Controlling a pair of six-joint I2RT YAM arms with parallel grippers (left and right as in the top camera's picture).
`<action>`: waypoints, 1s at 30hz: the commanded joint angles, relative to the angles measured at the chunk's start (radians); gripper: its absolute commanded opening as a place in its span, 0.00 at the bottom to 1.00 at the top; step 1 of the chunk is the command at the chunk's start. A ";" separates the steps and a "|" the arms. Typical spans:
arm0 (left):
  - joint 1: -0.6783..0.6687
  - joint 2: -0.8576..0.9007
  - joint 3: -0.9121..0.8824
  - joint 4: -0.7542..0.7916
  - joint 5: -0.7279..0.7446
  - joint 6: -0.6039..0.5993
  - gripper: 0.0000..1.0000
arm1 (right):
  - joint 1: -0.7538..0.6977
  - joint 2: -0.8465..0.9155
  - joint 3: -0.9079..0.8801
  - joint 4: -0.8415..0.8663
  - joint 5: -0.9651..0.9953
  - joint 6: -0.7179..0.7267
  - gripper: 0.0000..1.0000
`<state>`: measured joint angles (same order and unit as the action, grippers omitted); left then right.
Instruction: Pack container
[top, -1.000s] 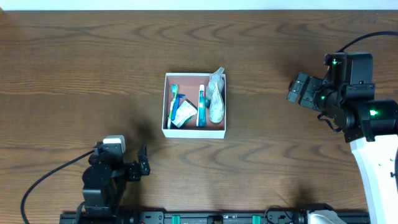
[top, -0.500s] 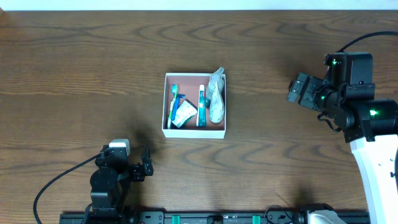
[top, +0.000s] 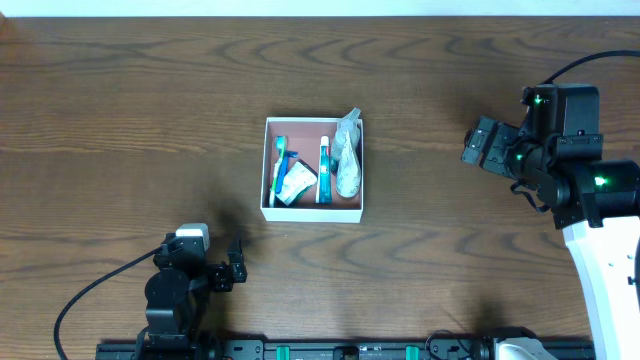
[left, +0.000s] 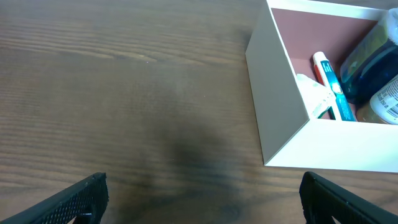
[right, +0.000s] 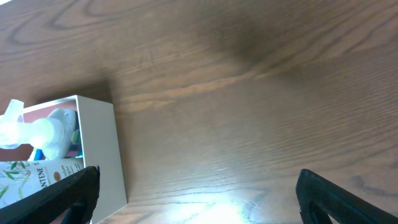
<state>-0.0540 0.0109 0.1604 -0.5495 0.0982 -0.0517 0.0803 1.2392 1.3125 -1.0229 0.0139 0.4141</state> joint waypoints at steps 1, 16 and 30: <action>0.005 -0.007 -0.013 0.005 0.006 -0.001 0.98 | -0.008 -0.004 0.001 0.001 -0.003 0.012 0.99; 0.005 -0.007 -0.013 0.005 0.006 -0.001 0.98 | -0.008 -0.124 -0.028 0.029 0.068 -0.194 0.99; 0.005 -0.007 -0.013 0.005 0.006 -0.001 0.98 | -0.008 -0.779 -0.649 0.266 0.067 -0.468 0.99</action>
<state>-0.0540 0.0105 0.1600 -0.5484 0.0982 -0.0517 0.0803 0.5598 0.7727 -0.7647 0.0719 0.0082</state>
